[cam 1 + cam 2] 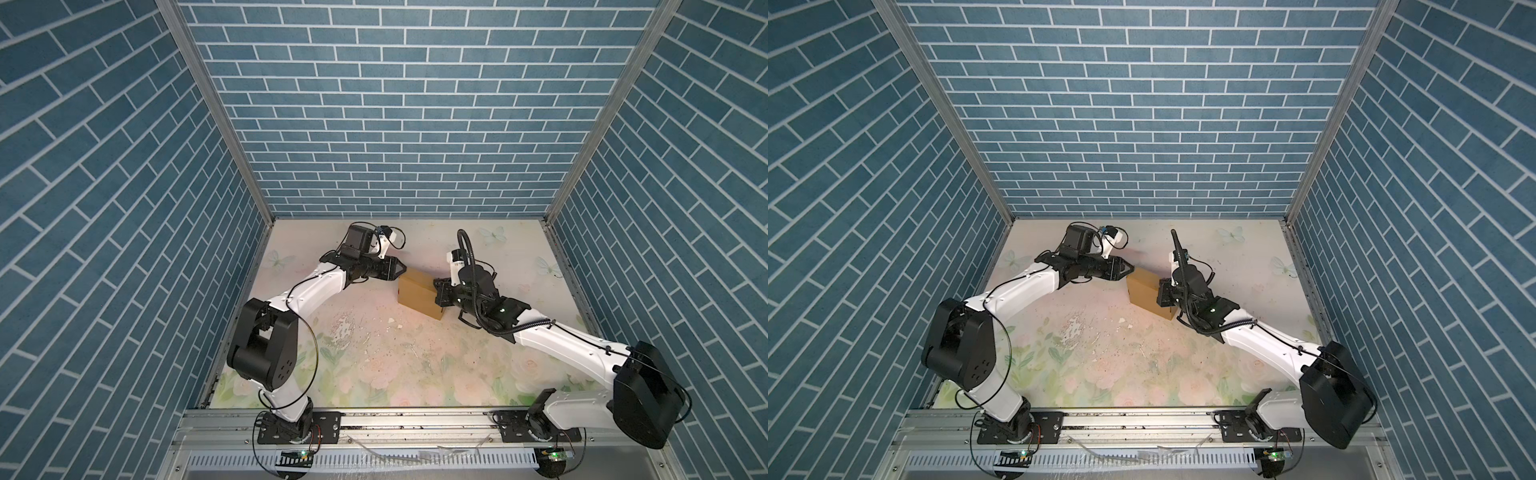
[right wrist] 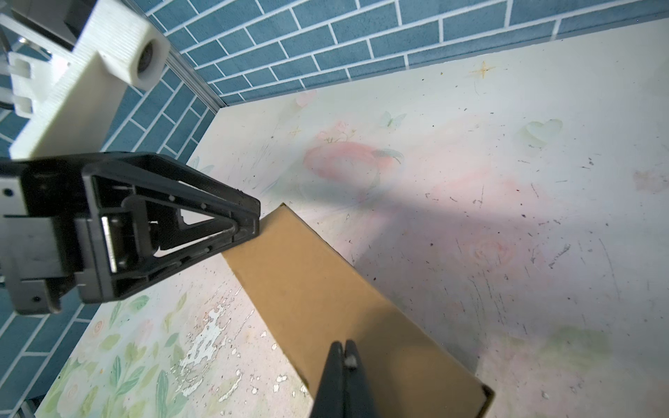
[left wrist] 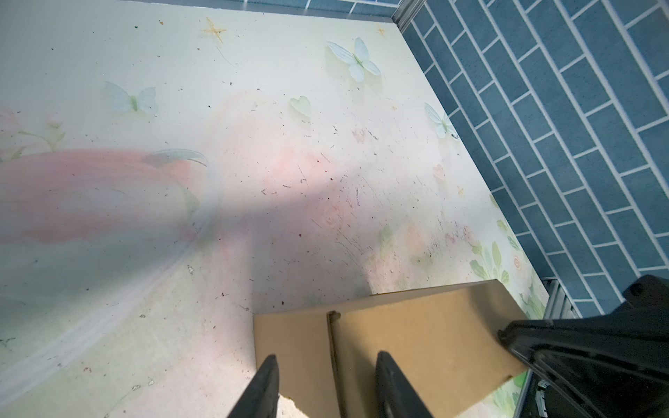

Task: Assemble paper box
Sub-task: Fold and tuck the lid into the gap.

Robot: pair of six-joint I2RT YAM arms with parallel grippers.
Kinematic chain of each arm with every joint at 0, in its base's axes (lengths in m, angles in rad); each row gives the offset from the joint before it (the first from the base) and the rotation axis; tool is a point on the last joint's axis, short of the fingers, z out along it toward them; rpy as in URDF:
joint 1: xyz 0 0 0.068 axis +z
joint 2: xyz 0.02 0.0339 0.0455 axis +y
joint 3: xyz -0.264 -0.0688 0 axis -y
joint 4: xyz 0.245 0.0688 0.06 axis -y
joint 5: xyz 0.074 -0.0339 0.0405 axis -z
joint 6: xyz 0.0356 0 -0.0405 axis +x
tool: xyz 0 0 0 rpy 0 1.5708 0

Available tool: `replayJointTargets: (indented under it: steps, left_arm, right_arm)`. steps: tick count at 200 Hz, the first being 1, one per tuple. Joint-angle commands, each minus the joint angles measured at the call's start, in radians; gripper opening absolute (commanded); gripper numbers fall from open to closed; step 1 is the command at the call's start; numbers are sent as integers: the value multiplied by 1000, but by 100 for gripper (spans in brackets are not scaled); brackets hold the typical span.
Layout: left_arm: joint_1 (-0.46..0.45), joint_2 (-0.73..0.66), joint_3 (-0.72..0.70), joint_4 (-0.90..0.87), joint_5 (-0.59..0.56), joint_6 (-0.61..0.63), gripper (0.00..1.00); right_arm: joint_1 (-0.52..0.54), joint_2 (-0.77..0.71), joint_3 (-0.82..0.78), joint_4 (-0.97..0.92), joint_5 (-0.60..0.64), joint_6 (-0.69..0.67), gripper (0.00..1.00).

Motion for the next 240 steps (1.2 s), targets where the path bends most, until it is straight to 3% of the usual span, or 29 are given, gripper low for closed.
replayJointTargets:
  steps: [1, 80, 143, 203, 240]
  left_arm:
    - [-12, 34, -48, -68, -38, 32, 45]
    - [-10, 30, -124, -9, -49, 91, 45]
    - [-10, 24, -153, 19, -40, 109, 45]
    - [-11, 24, -142, 3, -43, 104, 45]
    - [-11, 28, -149, 14, -43, 111, 45]
  right_arm:
    - [-7, 17, -62, -88, 47, 31, 1]
    - [-21, -3, -33, -77, 4, 0, 1]
    - [-96, -115, 12, -24, -160, 11, 0]
    - [-141, -115, -187, 110, -214, 75, 0]
    - [-168, -122, -221, 115, -243, 70, 0]
